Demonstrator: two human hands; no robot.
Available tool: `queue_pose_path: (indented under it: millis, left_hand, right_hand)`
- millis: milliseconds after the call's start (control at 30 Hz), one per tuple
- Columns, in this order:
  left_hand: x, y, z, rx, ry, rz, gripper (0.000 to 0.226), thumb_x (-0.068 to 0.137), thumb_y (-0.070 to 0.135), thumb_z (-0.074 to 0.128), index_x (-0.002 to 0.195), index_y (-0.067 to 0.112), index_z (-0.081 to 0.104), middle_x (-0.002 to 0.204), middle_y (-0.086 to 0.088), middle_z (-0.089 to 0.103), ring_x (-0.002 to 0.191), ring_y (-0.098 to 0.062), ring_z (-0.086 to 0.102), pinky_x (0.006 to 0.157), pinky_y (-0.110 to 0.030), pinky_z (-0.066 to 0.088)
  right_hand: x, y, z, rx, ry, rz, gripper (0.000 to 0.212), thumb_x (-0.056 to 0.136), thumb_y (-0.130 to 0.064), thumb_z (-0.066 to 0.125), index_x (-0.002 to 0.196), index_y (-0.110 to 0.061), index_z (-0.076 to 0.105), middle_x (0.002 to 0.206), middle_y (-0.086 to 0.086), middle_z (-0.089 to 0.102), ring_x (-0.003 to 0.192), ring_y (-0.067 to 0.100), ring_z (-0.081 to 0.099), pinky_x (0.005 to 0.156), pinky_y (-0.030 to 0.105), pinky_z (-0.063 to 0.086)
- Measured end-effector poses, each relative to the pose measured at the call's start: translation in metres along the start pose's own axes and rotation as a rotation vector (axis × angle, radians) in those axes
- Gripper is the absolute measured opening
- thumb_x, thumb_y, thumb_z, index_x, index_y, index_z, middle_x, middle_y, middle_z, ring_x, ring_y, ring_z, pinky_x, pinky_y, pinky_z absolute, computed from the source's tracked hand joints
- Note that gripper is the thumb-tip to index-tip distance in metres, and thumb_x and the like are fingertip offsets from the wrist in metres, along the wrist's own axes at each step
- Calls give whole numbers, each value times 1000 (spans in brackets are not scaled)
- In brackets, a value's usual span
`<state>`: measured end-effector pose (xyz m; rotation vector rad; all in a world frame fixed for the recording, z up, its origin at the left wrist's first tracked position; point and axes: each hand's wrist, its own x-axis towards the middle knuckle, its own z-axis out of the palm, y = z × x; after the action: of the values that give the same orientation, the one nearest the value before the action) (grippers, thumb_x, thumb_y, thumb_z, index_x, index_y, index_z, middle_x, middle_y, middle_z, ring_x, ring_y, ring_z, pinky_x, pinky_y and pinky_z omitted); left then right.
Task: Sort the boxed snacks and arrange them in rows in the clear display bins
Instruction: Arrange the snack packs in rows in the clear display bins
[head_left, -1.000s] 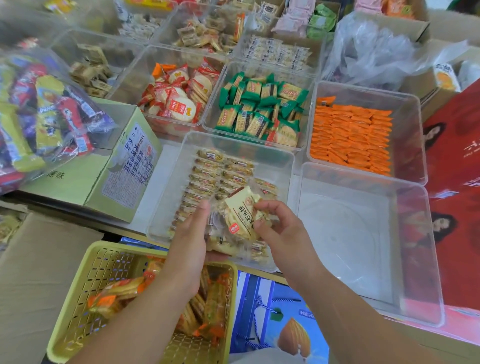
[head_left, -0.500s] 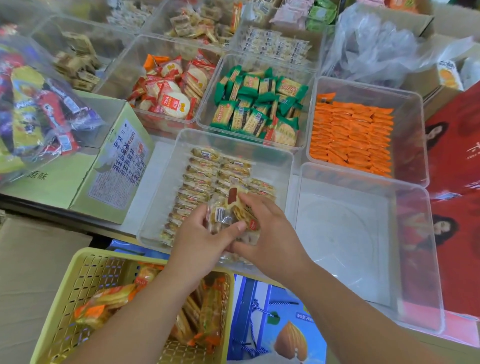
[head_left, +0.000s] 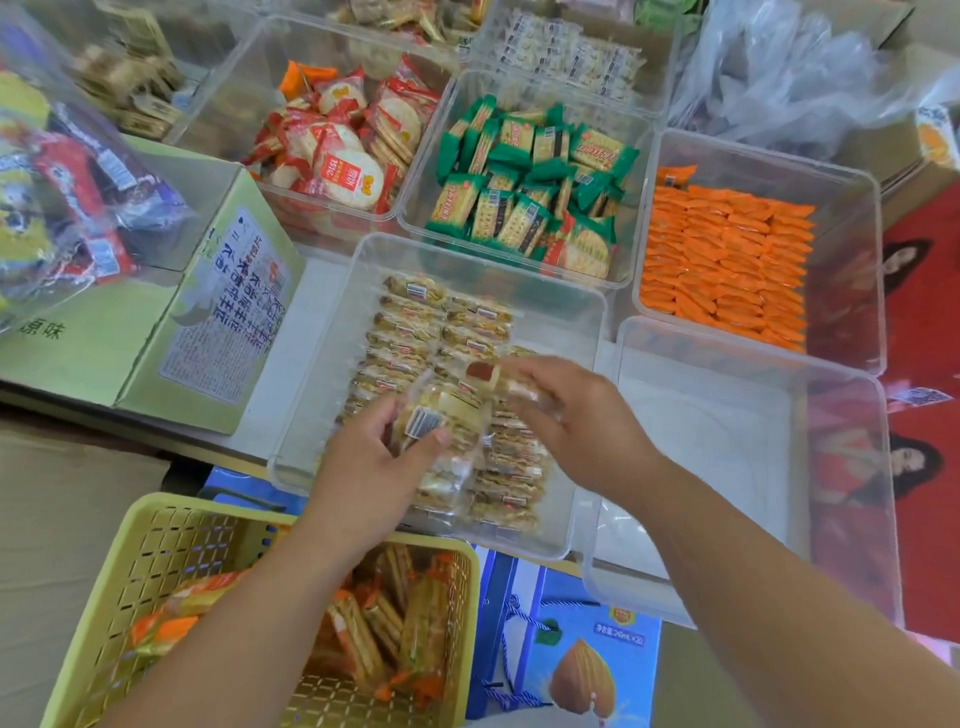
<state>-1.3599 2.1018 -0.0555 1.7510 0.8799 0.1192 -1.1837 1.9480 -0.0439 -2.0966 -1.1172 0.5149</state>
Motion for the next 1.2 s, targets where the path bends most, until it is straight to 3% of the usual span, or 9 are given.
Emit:
queue_pose_path:
  millis: [133, 200, 333, 467, 633, 767, 867, 1100, 1200]
  left_hand:
    - [1, -10, -14, 167, 159, 66, 13, 91, 43, 68, 87, 39, 57, 63, 13, 57, 57, -7, 53, 46, -16, 38]
    - [-1, -15, -18, 215, 180, 82, 12, 91, 47, 66, 93, 47, 54, 67, 2, 58, 65, -14, 55, 51, -30, 43]
    - [-5, -20, -17, 296, 153, 111, 24, 88, 53, 61, 93, 71, 45, 64, 7, 57, 72, -5, 58, 52, -27, 41]
    - [-3, -21, -12, 360, 146, 125, 20, 89, 53, 61, 101, 58, 47, 70, 15, 57, 63, -4, 56, 55, -21, 39]
    - [1, -27, -13, 372, 152, 97, 33, 90, 51, 64, 121, 40, 59, 78, 19, 60, 68, -1, 58, 57, -17, 37]
    - [2, -28, -13, 314, 156, 109, 31, 89, 55, 62, 118, 45, 56, 80, 20, 62, 84, 5, 60, 58, -16, 40]
    - [2, -24, -14, 265, 168, 118, 32, 87, 57, 60, 115, 58, 45, 81, 22, 62, 88, 11, 59, 58, -16, 40]
    - [2, -19, -17, 214, 202, 107, 25, 85, 57, 59, 105, 61, 44, 76, 21, 60, 80, 13, 59, 54, -5, 42]
    - [2, -19, -17, 223, 185, 122, 22, 87, 57, 55, 106, 57, 46, 86, 21, 64, 81, 8, 61, 56, -9, 42]
  right_hand:
    - [33, 10, -26, -346, 85, 26, 40, 93, -17, 68, 133, -23, 65, 118, 2, 71, 99, 23, 64, 83, 32, 53]
    - [51, 14, -36, -589, 3, 69, 33, 97, -22, 60, 130, -28, 65, 109, 1, 71, 95, 26, 64, 77, 37, 56]
    - [80, 16, -29, -990, -207, 73, 24, 91, -12, 54, 110, -24, 64, 87, -2, 57, 82, 24, 52, 66, 34, 41]
    - [98, 20, -10, -1172, -369, 100, 25, 87, -12, 58, 107, -24, 67, 80, -2, 50, 85, 24, 57, 72, 38, 38]
    - [111, 41, 11, -987, -447, 247, 23, 87, -6, 54, 105, -14, 65, 77, 0, 56, 74, 23, 59, 68, 36, 49]
    - [123, 49, 13, -885, -599, 276, 24, 100, -17, 42, 103, -9, 65, 87, 4, 59, 83, 23, 59, 75, 34, 52]
    - [131, 52, 14, -874, -677, 307, 28, 102, -10, 40, 93, -8, 67, 97, 7, 66, 88, 22, 63, 85, 34, 56]
    - [137, 53, 22, -737, -698, 410, 39, 110, -17, 29, 134, -4, 57, 127, 18, 62, 114, 33, 61, 101, 43, 50]
    - [130, 47, 20, -723, -641, 394, 41, 110, -24, 27, 133, -9, 58, 126, 16, 63, 113, 33, 62, 102, 44, 51]
